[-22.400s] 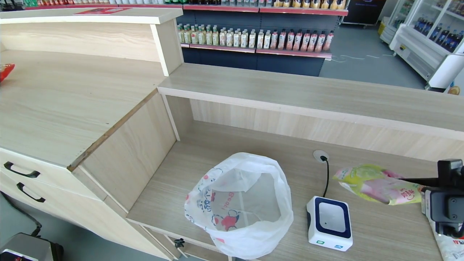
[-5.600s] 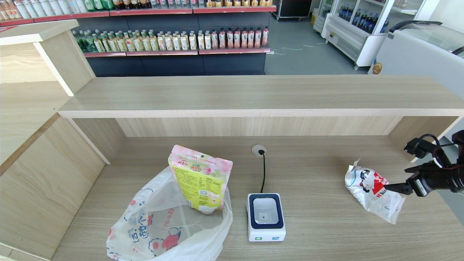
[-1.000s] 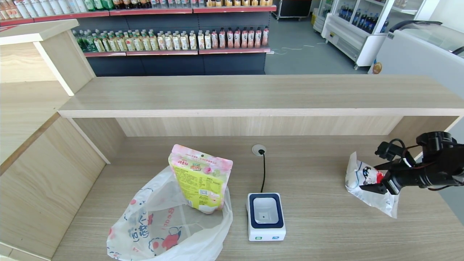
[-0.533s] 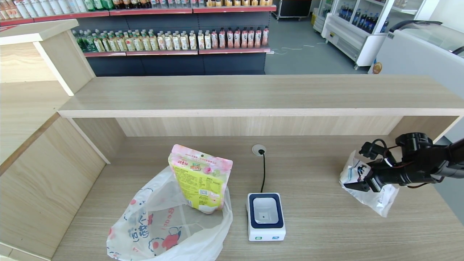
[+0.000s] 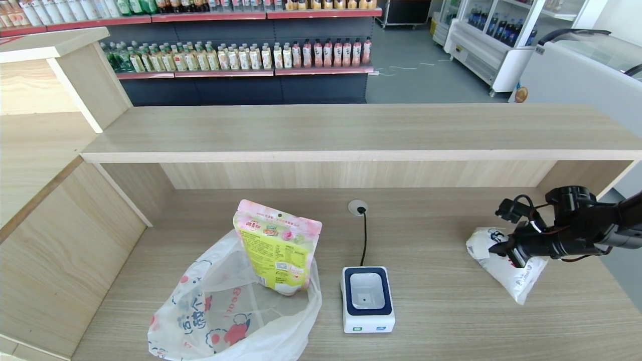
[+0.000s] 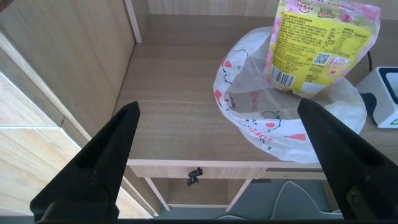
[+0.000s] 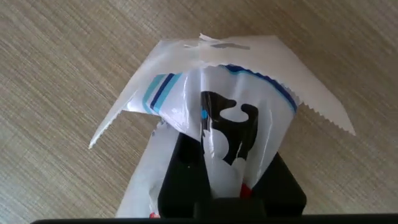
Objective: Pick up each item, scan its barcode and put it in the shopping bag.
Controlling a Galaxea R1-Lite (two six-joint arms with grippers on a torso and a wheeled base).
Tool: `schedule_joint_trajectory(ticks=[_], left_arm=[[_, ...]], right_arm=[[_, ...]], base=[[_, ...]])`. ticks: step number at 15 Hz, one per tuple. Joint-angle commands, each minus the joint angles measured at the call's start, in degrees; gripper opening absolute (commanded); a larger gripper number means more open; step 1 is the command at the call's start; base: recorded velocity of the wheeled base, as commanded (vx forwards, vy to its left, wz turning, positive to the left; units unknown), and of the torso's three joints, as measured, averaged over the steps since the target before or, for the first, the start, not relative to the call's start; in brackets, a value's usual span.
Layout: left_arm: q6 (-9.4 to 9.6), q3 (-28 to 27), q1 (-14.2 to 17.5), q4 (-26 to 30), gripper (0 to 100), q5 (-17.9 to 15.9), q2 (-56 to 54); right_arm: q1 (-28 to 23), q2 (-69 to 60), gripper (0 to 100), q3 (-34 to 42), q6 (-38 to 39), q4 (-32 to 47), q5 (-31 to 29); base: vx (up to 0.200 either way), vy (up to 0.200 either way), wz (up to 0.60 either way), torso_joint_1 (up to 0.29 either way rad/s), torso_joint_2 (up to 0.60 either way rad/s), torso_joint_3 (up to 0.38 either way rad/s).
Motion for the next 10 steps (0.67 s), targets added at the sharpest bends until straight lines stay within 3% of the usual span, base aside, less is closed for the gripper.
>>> schedule_joint_trajectory(ticks=[1, 5, 10], left_arm=[[-0.04, 0.00, 0.02, 0.00, 100, 0.00, -0.02], [-0.04, 0.00, 0.02, 0.00, 100, 0.00, -0.02], [-0.04, 0.00, 0.02, 0.00, 100, 0.00, -0.02]], right_arm=[[0.12, -1.97, 0, 0.60, -2.49, -0.88, -0.15], [-0.05, -11.20, 0, 2.36, -19.71, -1.05, 0.20], [-0.40, -24.38, 0, 9.74, -32.37, -7.03, 1.87]], base=[[0.000, 0.000, 0.00, 0.000, 0.00, 0.000], [0.000, 0.000, 0.00, 0.000, 0.00, 0.000], [0.000, 0.000, 0.00, 0.000, 0.00, 0.000]])
